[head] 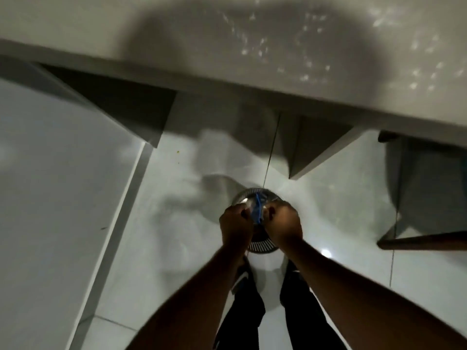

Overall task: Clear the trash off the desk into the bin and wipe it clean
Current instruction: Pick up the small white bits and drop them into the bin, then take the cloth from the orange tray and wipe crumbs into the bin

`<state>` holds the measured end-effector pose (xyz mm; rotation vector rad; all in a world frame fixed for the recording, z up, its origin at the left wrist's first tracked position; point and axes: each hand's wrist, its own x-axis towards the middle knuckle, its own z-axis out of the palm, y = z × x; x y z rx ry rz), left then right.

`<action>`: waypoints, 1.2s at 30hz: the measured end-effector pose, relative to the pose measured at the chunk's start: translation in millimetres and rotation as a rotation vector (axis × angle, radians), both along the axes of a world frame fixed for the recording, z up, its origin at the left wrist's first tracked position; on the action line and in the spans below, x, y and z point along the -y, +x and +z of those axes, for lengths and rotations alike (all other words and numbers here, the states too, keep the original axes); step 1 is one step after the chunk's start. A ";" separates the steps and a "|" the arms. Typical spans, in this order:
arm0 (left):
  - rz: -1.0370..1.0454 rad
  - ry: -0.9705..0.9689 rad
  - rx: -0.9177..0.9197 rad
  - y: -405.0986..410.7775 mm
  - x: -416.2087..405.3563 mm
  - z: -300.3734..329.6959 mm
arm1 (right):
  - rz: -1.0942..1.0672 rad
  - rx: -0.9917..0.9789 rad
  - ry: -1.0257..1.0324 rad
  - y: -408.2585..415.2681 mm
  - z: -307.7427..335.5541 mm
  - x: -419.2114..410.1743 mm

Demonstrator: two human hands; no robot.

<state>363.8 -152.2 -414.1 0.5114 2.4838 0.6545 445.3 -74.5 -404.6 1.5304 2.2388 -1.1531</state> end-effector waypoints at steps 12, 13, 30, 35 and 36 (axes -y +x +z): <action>-0.173 0.334 -0.465 -12.5 25.0 245.1 | 0.194 -0.582 0.356 11.1 232.1 7.3; -0.188 0.362 -0.513 -20.1 12.0 280.0 | 0.211 -0.645 0.412 10.1 266.2 -4.4; -0.910 0.319 -0.697 89.4 -460.0 481.0 | -0.215 -0.067 0.601 141.2 453.1 -434.6; -0.918 0.101 -0.669 93.0 -491.3 418.4 | -0.127 0.027 0.411 159.2 400.5 -483.9; -0.901 0.080 -0.644 88.3 -487.9 408.2 | -0.112 0.049 0.369 159.2 390.3 -486.8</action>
